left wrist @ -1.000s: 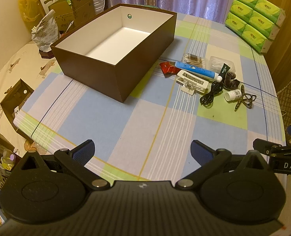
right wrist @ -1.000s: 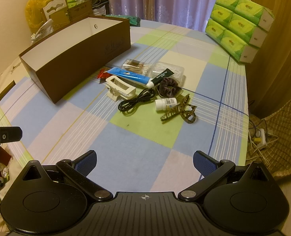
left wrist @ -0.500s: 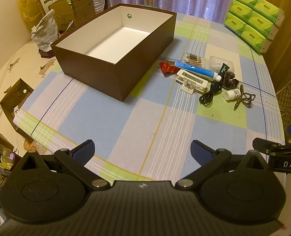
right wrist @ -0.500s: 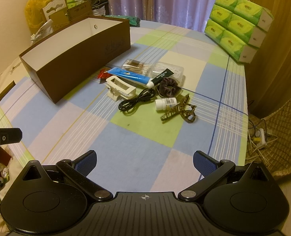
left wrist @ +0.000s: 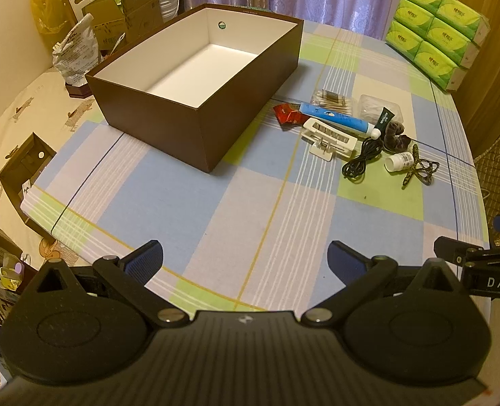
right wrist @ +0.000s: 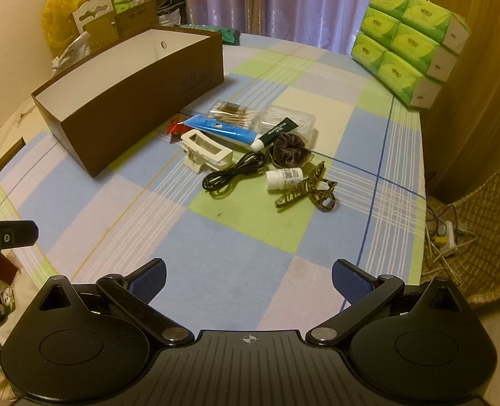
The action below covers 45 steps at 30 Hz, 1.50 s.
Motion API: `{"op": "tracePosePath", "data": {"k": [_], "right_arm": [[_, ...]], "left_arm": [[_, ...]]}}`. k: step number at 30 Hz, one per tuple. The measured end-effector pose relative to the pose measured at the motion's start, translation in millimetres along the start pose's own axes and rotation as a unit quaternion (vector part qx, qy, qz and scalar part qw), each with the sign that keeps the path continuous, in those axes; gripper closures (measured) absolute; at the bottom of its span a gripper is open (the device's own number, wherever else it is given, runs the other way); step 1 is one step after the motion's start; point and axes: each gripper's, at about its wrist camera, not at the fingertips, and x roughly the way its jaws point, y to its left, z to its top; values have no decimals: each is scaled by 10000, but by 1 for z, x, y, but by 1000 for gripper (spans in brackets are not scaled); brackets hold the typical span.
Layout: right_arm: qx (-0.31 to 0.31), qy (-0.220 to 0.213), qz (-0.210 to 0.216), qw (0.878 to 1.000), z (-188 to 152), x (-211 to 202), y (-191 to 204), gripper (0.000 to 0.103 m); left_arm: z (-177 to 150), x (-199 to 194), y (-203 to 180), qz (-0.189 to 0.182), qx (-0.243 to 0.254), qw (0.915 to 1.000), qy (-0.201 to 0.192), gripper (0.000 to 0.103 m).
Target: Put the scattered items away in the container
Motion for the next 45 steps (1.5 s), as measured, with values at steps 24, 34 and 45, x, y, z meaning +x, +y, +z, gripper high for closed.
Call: {"op": "tracePosePath", "data": {"k": [24, 34, 45], "right_arm": [[120, -121, 89, 9998, -2, 16, -24, 2], [146, -387, 67, 9991, -4, 34, -48, 2], [147, -561, 18, 9983, 2, 55, -75, 2]], "left_arm": [[4, 18, -13, -348, 250, 9991, 28, 1], [19, 46, -25, -674, 622, 9957, -89, 1], [47, 83, -48, -1101, 1086, 9876, -275, 2]]}}
